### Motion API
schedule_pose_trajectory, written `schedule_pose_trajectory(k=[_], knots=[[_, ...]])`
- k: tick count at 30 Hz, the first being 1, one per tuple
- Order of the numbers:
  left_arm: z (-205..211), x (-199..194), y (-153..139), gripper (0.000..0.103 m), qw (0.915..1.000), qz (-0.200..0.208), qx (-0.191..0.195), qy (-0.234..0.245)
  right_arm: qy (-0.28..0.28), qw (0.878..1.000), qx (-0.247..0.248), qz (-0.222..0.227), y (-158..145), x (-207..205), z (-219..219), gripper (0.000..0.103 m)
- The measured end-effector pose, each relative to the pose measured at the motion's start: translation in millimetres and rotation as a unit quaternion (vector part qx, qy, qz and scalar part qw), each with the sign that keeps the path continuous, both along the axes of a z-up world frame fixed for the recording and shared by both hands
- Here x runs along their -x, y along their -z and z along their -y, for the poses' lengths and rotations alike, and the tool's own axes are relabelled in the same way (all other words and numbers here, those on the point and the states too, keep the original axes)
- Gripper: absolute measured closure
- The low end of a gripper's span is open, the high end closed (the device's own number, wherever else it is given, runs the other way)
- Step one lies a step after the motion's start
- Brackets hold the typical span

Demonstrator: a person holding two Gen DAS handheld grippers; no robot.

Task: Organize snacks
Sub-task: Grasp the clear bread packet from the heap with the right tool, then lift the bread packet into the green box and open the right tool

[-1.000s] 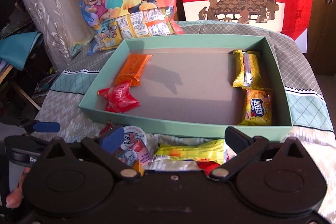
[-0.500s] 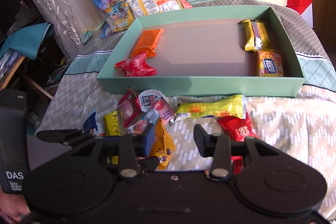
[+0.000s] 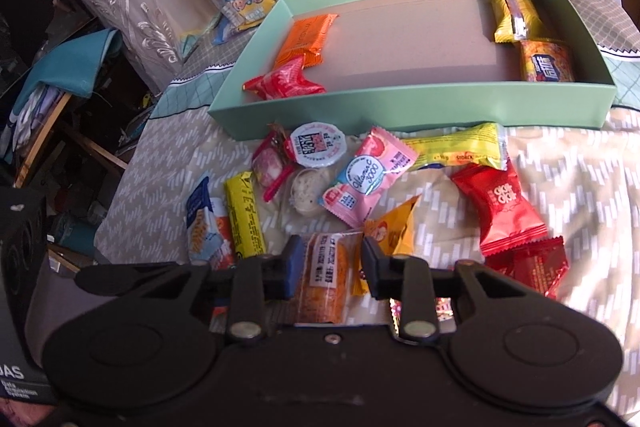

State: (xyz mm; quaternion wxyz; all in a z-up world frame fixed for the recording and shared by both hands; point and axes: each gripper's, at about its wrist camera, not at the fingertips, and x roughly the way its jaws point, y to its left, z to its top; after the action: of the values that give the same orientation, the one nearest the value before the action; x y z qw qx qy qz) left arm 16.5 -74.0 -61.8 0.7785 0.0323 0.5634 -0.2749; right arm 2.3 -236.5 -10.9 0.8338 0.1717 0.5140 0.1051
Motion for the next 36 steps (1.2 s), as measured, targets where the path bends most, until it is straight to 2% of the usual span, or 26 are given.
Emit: schedule_pose_trajectory(k=[2, 5, 16, 20, 22, 23, 30, 36], knots=[[2, 4, 3, 0.063, 1.0000, -0.001, 0.002, 0.006, -0.003, 1.000, -0.004, -0.011, 6, 4, -2, 0.071], [-2, 2, 0, 0.067, 0.9998, 0.014, 0.006, -0.010, -0.001, 1.000, -0.011, -0.026, 14, 7, -5, 0.070], [-7, -1, 0, 0.068, 0.9996, 0.027, 0.008, -0.007, 0.010, 0.999, -0.013, -0.040, 35, -7, -21, 0.063], [-4, 0, 2, 0.068, 0.9994, 0.034, 0.004, 0.003, 0.007, 0.999, 0.001, -0.041, 38, -10, -29, 0.061], [-6, 0, 2, 0.068, 0.9995, 0.031, 0.007, 0.002, 0.009, 0.999, 0.007, -0.042, 39, -11, -31, 0.064], [-6, -1, 1, 0.068, 0.9995, 0.029, 0.007, 0.003, 0.007, 0.999, 0.008, -0.042, 37, -10, -31, 0.067], [-7, 1, -29, 0.068, 0.9974, 0.063, 0.023, 0.026, 0.000, 1.000, 0.012, -0.019, 4, -9, -25, 0.068], [-7, -20, -52, 0.068, 0.9960, 0.074, 0.048, 0.014, 0.001, 1.000, 0.015, 0.009, -22, -25, -18, 0.068]])
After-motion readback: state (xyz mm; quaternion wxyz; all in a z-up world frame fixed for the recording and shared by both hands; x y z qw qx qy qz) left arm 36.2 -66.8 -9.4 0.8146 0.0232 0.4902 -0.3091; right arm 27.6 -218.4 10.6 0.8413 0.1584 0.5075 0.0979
